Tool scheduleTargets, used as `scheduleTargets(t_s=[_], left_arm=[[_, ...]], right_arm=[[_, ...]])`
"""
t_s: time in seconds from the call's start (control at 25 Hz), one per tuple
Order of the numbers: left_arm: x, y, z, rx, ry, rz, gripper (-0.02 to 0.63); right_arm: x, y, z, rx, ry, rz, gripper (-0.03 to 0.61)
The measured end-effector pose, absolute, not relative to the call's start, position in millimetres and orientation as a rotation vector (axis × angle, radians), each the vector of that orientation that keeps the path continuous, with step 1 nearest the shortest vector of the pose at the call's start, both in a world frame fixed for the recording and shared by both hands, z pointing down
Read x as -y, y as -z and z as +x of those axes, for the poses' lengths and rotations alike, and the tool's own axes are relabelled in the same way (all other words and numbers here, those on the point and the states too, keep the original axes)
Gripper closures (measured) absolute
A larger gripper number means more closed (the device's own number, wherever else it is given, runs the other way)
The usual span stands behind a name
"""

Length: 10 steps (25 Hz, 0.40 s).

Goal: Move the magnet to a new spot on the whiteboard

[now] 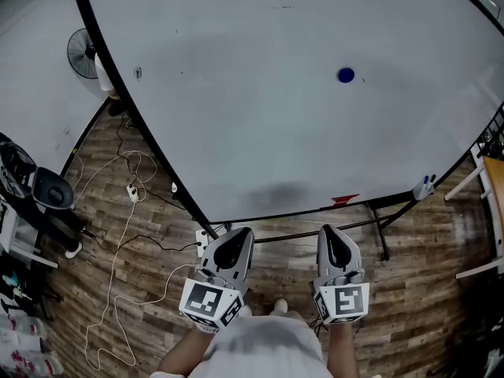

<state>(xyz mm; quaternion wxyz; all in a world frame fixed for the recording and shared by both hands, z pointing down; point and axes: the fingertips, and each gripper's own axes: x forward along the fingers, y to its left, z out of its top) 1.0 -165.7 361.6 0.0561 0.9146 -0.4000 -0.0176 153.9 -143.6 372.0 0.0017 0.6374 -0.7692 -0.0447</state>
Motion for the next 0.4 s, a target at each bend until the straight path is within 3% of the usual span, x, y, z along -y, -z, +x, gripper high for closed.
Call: scheduleTargets(t_s=[0.4], left_arm=[[164.0, -360.6, -0.7, 1.221, 0.056, 2.769, 0.607]], right_arm=[[141.2, -368.5, 153.6, 2.419, 0.141, 2.0, 0.581]])
